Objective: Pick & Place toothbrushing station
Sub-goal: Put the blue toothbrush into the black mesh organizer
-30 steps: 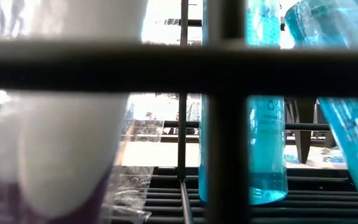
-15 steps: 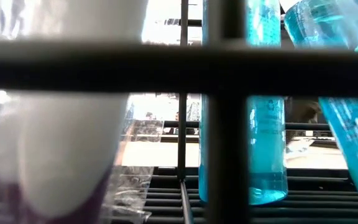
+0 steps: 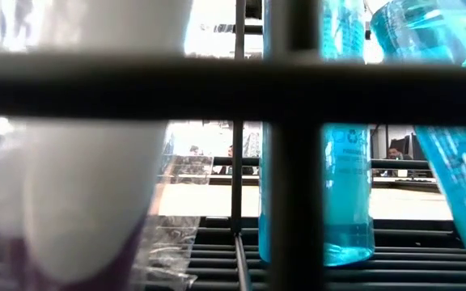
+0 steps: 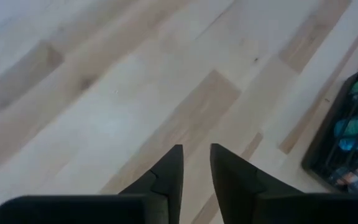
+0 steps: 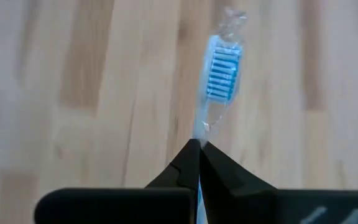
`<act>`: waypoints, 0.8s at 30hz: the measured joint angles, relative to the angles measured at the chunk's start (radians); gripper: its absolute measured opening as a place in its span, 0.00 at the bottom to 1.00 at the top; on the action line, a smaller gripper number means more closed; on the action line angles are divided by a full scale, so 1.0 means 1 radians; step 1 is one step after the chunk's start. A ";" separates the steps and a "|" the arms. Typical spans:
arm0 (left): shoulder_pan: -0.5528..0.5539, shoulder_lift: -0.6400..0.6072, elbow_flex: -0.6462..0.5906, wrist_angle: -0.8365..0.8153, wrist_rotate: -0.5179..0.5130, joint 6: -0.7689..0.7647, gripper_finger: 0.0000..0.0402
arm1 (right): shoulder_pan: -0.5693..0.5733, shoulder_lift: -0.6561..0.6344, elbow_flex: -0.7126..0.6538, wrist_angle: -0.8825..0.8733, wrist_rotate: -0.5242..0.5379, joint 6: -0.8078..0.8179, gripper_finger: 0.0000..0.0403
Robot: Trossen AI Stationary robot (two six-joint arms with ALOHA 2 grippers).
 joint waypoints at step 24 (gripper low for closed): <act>0.117 -0.467 0.000 0.432 -0.361 0.606 0.22 | 0.014 -0.333 0.094 0.551 -0.033 0.485 0.00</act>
